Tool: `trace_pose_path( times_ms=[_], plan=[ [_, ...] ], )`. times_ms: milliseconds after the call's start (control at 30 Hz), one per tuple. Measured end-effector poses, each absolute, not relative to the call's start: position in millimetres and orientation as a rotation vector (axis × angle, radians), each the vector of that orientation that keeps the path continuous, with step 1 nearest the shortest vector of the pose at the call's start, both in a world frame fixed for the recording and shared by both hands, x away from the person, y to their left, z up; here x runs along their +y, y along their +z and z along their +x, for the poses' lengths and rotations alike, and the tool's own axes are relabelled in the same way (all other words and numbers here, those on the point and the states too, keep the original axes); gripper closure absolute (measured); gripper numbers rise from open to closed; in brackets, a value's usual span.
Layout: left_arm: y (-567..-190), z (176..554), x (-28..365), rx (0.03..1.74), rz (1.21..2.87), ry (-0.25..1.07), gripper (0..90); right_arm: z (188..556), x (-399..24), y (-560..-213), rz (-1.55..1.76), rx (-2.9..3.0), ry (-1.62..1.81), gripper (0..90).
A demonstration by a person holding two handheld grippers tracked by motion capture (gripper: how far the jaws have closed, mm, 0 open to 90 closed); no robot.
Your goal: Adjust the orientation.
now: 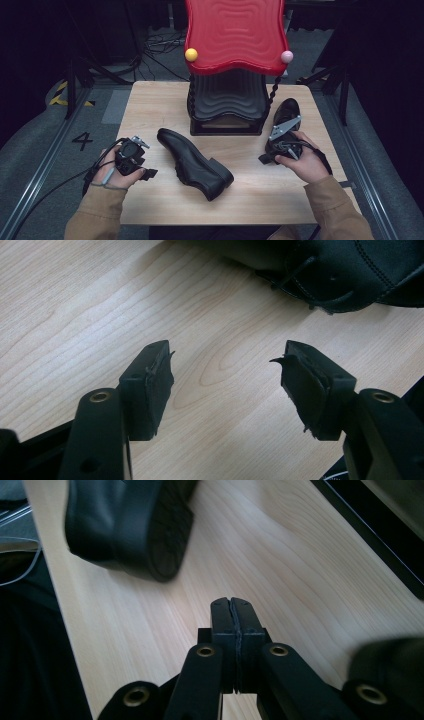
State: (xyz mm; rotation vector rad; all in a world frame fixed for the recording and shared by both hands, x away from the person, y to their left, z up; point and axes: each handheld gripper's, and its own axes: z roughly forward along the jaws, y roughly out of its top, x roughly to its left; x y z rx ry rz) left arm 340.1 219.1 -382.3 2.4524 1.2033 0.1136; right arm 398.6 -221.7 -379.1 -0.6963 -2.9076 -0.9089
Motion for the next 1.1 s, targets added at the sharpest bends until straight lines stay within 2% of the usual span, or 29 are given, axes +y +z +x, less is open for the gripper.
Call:
trace_pose_path(
  times_ms=[533,1100],
  plan=[
    [-382.3,341.7,221.8,1.197,2.441,0.107,37.8,384.0,-114.1,-384.2,-0.354,-2.940,-0.730,90.0],
    [-380.8,341.3,221.5,1.198,2.438,0.122,37.4,387.6,-108.1,-390.4,-0.369,-2.932,-0.682,90.0]
  ],
)
